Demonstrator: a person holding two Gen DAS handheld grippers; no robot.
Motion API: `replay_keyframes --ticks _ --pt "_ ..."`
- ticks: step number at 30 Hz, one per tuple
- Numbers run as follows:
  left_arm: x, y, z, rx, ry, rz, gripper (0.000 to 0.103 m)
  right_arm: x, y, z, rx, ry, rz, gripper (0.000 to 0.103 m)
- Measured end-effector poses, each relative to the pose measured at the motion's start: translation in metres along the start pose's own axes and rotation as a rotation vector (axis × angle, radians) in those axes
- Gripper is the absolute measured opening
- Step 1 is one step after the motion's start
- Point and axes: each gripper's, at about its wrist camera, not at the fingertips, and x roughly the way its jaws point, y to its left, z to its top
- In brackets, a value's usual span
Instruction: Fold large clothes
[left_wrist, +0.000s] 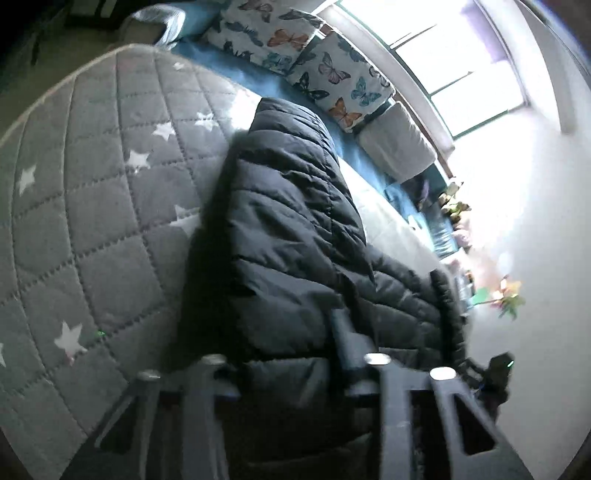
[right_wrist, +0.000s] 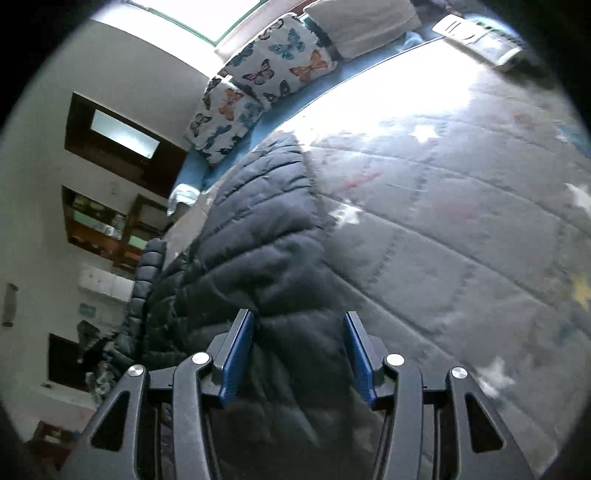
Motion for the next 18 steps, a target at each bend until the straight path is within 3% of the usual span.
replay_keyframes --ticks 2,4,7,11,13,15,16,18 --pt "-0.005 -0.007 -0.003 0.032 -0.034 0.045 0.016 0.004 0.01 0.004 -0.02 0.008 -0.011 0.052" --pt "-0.025 -0.018 -0.009 0.085 -0.111 0.112 0.013 0.001 0.026 0.004 -0.081 -0.016 -0.089 0.02" --pt "-0.065 -0.028 -0.019 0.145 -0.229 0.209 0.011 -0.019 0.042 0.0 -0.146 -0.082 -0.16 0.013" --pt "-0.114 -0.015 -0.039 0.136 -0.304 0.315 0.011 -0.091 0.049 -0.016 -0.16 -0.271 -0.288 0.011" --pt "-0.128 0.003 -0.05 0.112 -0.295 0.371 0.011 -0.126 0.039 -0.028 -0.135 -0.342 -0.401 0.011" --pt "-0.126 0.032 -0.059 0.055 -0.227 0.415 0.018 -0.152 0.013 -0.043 -0.082 -0.357 -0.478 0.011" --pt "-0.122 0.044 -0.062 0.024 -0.188 0.424 0.02 -0.153 0.001 -0.047 -0.051 -0.338 -0.504 0.011" --pt "-0.114 0.074 -0.068 -0.067 -0.104 0.406 0.022 -0.143 -0.041 -0.058 0.056 -0.21 -0.536 0.012"
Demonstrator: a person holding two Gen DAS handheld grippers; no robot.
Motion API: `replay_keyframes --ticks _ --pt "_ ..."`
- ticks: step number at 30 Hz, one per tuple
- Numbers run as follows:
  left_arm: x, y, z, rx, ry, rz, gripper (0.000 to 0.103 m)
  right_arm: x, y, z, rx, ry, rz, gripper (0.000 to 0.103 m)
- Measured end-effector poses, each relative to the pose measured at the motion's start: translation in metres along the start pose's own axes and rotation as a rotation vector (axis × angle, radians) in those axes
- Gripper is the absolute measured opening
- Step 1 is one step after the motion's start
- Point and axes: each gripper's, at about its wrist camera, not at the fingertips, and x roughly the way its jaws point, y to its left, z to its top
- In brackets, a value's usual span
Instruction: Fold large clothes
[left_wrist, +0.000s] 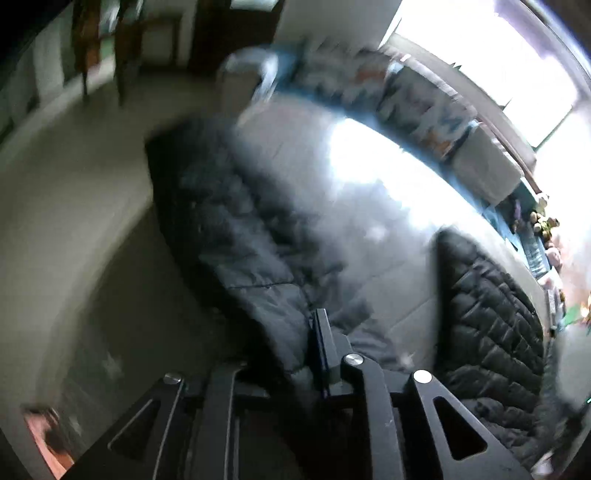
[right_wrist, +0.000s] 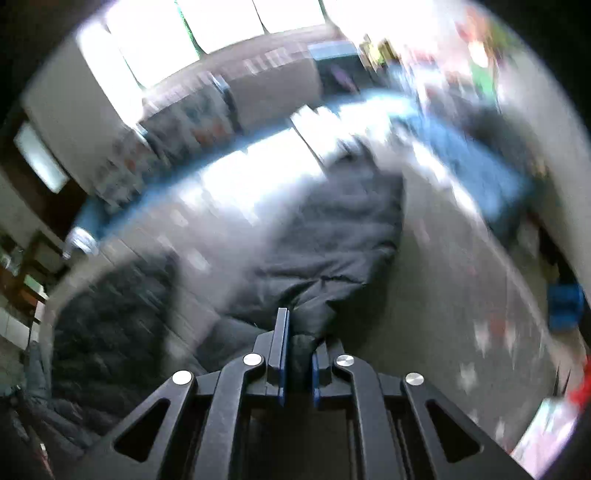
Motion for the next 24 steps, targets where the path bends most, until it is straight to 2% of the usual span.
replay_keyframes --ticks 2,5,8,10,11,12,13,15,16,17,19,21,24 --pt "0.001 0.017 -0.006 -0.046 0.044 -0.025 0.027 0.017 -0.015 -0.011 0.041 0.077 -0.02 0.015" --pt "-0.017 0.024 -0.004 -0.043 0.108 -0.068 0.027 0.006 -0.015 -0.012 0.049 0.077 -0.025 0.017" --pt "-0.047 0.02 0.008 -0.008 0.141 -0.075 0.028 -0.028 0.009 -0.001 -0.041 0.019 -0.099 0.022" --pt "-0.082 0.02 0.015 0.022 0.094 -0.064 0.028 -0.057 0.029 0.004 -0.124 -0.051 -0.164 0.024" --pt "-0.096 0.018 0.018 0.04 0.076 -0.06 0.033 -0.07 0.039 0.007 -0.151 -0.083 -0.195 0.026" --pt "-0.109 0.016 0.018 0.056 0.062 -0.069 0.037 -0.077 0.047 0.009 -0.166 -0.106 -0.206 0.032" --pt "-0.121 0.01 0.02 0.058 0.042 -0.083 0.04 -0.088 0.059 0.009 -0.194 -0.14 -0.184 0.037" --pt "-0.137 -0.007 0.021 0.083 -0.003 -0.099 0.044 -0.094 0.08 0.01 -0.243 -0.155 -0.125 0.056" --pt "-0.143 -0.021 0.02 0.113 -0.014 -0.133 0.053 -0.092 0.091 0.009 -0.279 -0.153 -0.085 0.058" --pt "-0.144 -0.033 0.018 0.123 -0.016 -0.183 0.069 -0.087 0.107 0.006 -0.31 -0.132 -0.025 0.058" --pt "-0.137 -0.063 0.014 0.127 0.002 -0.277 0.082 -0.069 0.13 0.003 -0.334 -0.074 0.079 0.058" --pt "-0.117 -0.092 0.006 0.157 0.055 -0.345 0.082 -0.037 0.15 -0.003 -0.338 0.009 0.17 0.058" --pt "-0.078 -0.135 -0.007 0.193 0.134 -0.382 0.082 0.011 0.173 -0.01 -0.368 0.099 0.181 0.058"
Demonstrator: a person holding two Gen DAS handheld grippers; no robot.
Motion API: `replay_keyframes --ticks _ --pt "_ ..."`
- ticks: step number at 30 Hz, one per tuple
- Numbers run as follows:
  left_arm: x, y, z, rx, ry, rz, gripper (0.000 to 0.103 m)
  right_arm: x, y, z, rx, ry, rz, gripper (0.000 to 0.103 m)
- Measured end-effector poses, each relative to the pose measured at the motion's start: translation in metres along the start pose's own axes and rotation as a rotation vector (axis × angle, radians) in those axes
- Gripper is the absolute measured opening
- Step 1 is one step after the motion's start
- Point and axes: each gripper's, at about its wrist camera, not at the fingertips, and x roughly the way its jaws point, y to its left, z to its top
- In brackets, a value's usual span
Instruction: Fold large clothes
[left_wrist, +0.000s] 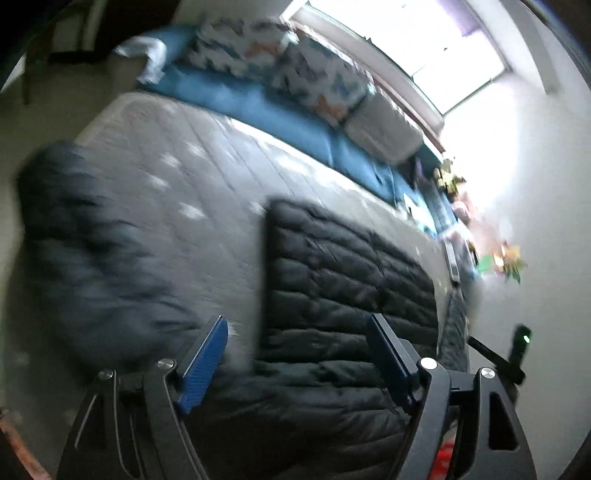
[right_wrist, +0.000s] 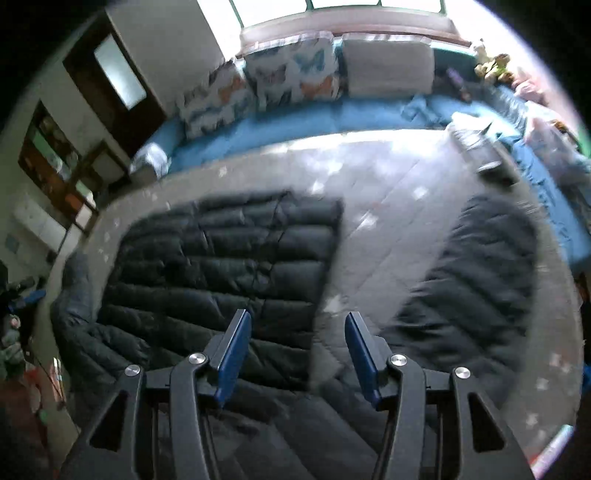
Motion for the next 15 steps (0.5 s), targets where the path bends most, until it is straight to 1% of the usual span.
replay_keyframes --ticks 1,2,4,5,6,7,9,11,12,13,14,15 --pt "0.021 -0.008 0.001 0.011 0.035 -0.004 0.082 0.021 0.0 0.003 0.002 0.037 0.009 0.058" --pt "0.037 -0.013 0.003 0.018 0.057 0.008 0.082 0.033 -0.001 0.004 0.015 0.061 0.028 0.058" --pt "0.072 -0.017 0.01 0.028 0.09 0.059 0.082 0.059 -0.006 0.007 0.049 0.118 0.052 0.058" --pt "0.084 -0.014 0.013 0.016 0.104 0.068 0.082 0.068 -0.008 0.009 0.05 0.124 0.043 0.058" --pt "0.097 -0.012 0.017 0.002 0.12 0.074 0.082 0.073 -0.009 0.01 0.046 0.128 0.033 0.058" --pt "0.116 -0.004 0.022 -0.027 0.146 0.096 0.082 0.072 -0.009 0.008 0.042 0.137 0.031 0.058" --pt "0.136 0.008 0.026 -0.077 0.173 0.113 0.082 0.083 -0.012 0.007 0.058 0.177 0.045 0.058" --pt "0.155 0.022 0.027 -0.127 0.196 0.126 0.08 0.092 -0.015 0.007 0.06 0.203 0.067 0.058" --pt "0.162 0.025 0.026 -0.138 0.214 0.134 0.08 0.09 -0.013 0.007 0.045 0.19 0.068 0.058" --pt "0.164 0.023 0.026 -0.126 0.197 0.135 0.078 0.088 -0.01 0.008 0.034 0.188 0.072 0.058" --pt "0.165 0.019 0.026 -0.097 0.181 0.109 0.062 0.085 -0.008 0.008 0.022 0.189 0.074 0.058" --pt "0.168 0.014 0.025 -0.071 0.205 0.081 0.052 0.085 -0.006 0.009 0.01 0.188 0.066 0.052"
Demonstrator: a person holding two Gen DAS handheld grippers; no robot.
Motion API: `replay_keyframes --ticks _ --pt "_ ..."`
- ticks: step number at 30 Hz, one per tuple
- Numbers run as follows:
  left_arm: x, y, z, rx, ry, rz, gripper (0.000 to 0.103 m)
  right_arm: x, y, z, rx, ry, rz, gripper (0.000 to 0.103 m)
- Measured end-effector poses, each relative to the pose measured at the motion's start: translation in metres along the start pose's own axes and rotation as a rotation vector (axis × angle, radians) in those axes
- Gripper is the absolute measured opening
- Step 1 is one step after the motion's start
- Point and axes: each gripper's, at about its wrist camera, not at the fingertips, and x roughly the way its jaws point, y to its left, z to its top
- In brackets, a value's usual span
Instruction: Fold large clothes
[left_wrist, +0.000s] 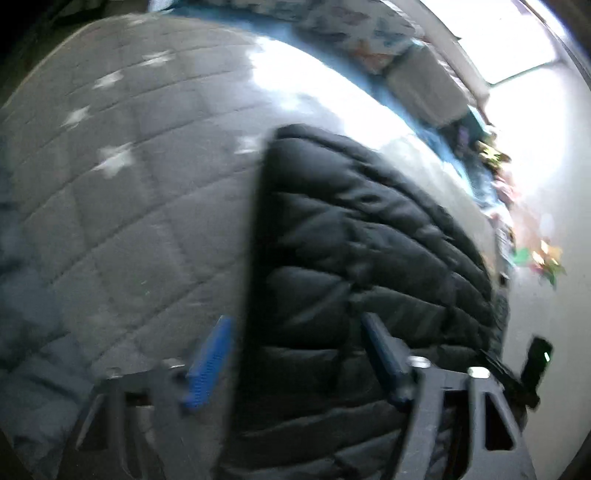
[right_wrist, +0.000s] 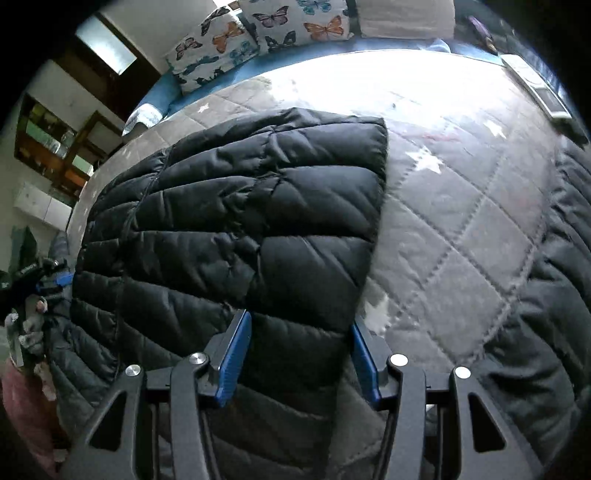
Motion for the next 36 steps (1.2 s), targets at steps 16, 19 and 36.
replay_keyframes --ticks 16,19,36 --pt "-0.046 -0.009 0.022 0.063 -0.19 0.063 0.027 -0.037 0.046 0.056 -0.115 -0.163 -0.146 0.023" --pt "-0.043 0.004 0.005 0.069 -0.169 0.083 0.027 -0.03 0.048 0.036 -0.182 -0.111 -0.231 0.023" --pt "-0.08 -0.096 -0.211 0.435 -0.092 0.041 0.028 -0.048 0.143 -0.118 -0.497 0.082 -0.156 0.023"
